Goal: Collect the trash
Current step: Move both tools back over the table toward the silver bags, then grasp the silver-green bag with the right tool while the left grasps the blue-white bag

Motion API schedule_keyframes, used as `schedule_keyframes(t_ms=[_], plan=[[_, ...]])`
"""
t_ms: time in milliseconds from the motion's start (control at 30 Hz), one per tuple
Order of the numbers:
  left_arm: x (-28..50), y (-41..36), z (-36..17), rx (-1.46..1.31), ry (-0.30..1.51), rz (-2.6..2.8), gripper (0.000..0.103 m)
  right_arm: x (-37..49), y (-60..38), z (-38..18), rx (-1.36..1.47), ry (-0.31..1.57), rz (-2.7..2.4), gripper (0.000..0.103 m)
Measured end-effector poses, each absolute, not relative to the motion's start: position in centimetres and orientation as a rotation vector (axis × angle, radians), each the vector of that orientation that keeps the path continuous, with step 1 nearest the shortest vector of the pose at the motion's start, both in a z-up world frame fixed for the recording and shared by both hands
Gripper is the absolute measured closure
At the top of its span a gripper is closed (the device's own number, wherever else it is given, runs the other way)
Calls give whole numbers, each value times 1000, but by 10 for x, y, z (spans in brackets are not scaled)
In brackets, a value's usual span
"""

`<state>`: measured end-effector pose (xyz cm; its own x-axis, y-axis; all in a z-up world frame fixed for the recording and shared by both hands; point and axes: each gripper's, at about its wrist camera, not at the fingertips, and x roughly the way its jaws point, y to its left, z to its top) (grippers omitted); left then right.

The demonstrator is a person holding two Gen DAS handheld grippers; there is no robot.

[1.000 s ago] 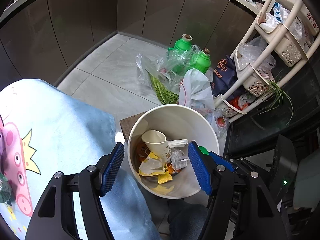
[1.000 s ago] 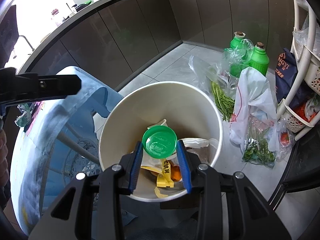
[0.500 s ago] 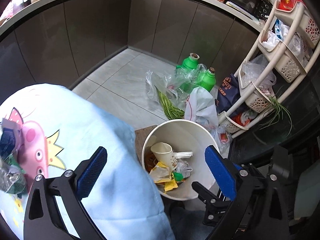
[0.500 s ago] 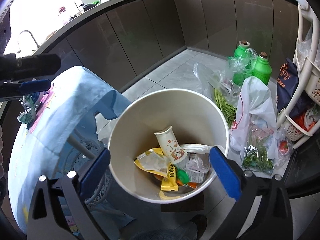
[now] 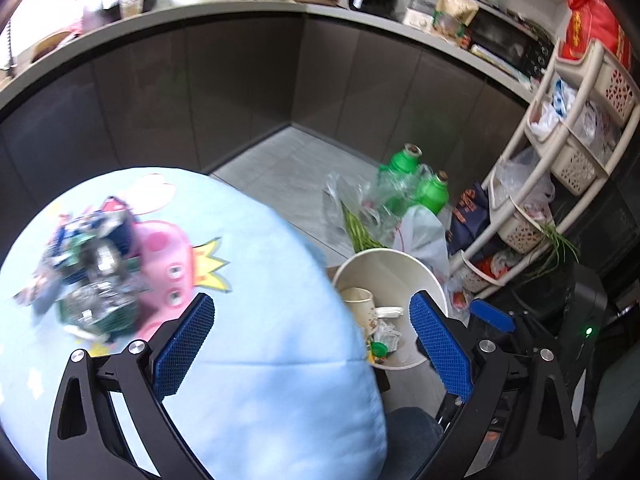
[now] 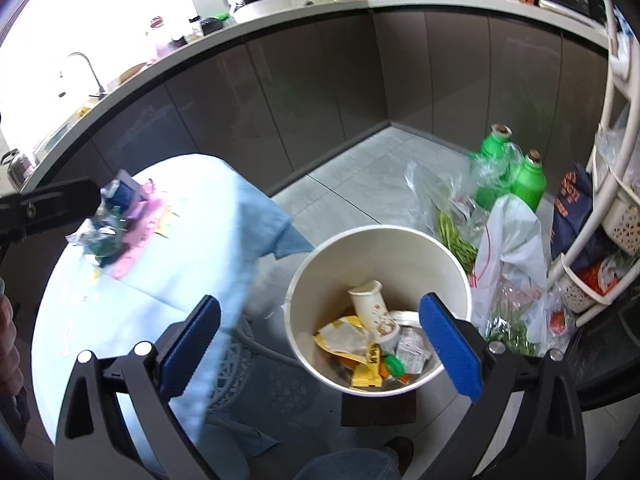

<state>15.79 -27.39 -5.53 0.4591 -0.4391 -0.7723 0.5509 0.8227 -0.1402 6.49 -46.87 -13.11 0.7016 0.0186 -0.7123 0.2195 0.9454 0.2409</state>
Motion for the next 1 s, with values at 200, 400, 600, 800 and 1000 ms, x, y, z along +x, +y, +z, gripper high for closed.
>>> schedule_keyframes(t_ms=[200, 400, 600, 800, 1000], plan=[[147, -215, -38, 88, 872, -519, 9, 67, -431, -97, 274, 758, -36, 4], [143, -130, -35, 36, 870, -368, 9, 78, -384, -69, 235, 708, 49, 4], [144, -57, -41, -42, 886, -262, 9, 111, -330, -61, 190, 748, 148, 4], [142, -17, -47, -95, 899, -241, 9, 151, -275, -61, 102, 799, 267, 4], [144, -1, -55, -117, 912, -225, 9, 197, -251, -70, 30, 804, 321, 8]])
